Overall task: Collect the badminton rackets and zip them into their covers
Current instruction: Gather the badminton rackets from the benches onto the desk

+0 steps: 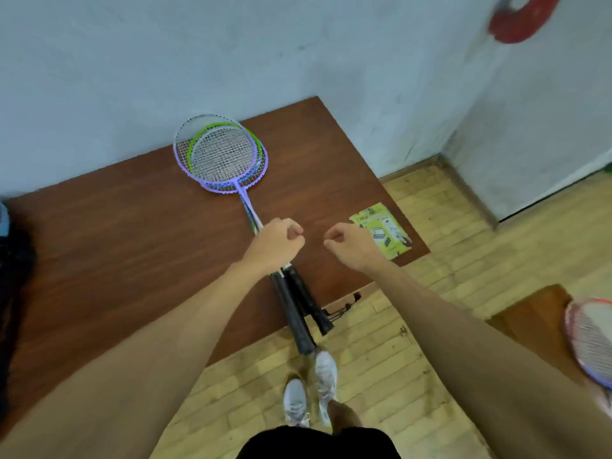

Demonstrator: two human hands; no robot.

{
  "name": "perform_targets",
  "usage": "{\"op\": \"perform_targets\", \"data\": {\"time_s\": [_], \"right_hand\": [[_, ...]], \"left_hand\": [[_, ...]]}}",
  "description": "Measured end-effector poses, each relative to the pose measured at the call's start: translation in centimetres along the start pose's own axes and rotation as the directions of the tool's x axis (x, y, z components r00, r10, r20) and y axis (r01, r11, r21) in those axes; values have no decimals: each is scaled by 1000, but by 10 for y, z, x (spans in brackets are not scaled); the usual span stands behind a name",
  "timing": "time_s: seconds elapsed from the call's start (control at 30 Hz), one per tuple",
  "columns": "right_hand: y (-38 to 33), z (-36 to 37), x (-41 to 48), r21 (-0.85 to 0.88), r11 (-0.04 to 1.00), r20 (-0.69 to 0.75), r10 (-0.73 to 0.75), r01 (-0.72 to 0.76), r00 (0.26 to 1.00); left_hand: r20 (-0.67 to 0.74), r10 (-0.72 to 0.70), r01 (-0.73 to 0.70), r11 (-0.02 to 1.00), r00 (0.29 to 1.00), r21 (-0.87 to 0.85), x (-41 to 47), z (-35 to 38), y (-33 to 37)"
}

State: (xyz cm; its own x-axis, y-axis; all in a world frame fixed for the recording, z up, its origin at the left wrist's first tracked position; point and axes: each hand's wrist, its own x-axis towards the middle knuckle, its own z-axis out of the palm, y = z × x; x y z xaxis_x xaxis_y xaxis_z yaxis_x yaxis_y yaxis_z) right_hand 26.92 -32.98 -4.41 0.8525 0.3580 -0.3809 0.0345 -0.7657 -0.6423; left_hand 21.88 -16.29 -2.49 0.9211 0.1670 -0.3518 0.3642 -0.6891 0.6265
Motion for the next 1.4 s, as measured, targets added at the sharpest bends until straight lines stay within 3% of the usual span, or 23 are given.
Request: {"op": "perform_targets", "data": {"time_s": [0.17,0.33,0.53,0.6,0.83,1.07,1.23,1.4], "right_hand": [[71,-64,-100,-44,996,-166,74,-82,983],[157,-114,-229,12,980,-422,183,-197,888],[281,-146,-351,143,930,-579,357,-339,733],[327,-156,-386,186,920,-602,385,-346,700],[500,-170,-483,363,818,-525,575,-445,628],[623,-142,-493,481,679,-405,733,-554,547],[702,-110,-467,466,613,-330,790,-639,517],[761,-73,-433,384,577,-283,817,-721,503]], "left_hand": [[215,298,-327,937,930,118,-14,28,81],[326,595,-662,734,735,153,-55,109,190],[507,718,-863,491,476,115,-137,248,305],[545,715,-879,467,438,94,-158,297,335],[677,614,-887,443,406,130,-209,472,402],[795,480,-879,458,372,135,-195,617,399],[812,345,-801,552,471,230,-162,726,373],[738,185,-591,733,649,337,-143,809,335]]}}
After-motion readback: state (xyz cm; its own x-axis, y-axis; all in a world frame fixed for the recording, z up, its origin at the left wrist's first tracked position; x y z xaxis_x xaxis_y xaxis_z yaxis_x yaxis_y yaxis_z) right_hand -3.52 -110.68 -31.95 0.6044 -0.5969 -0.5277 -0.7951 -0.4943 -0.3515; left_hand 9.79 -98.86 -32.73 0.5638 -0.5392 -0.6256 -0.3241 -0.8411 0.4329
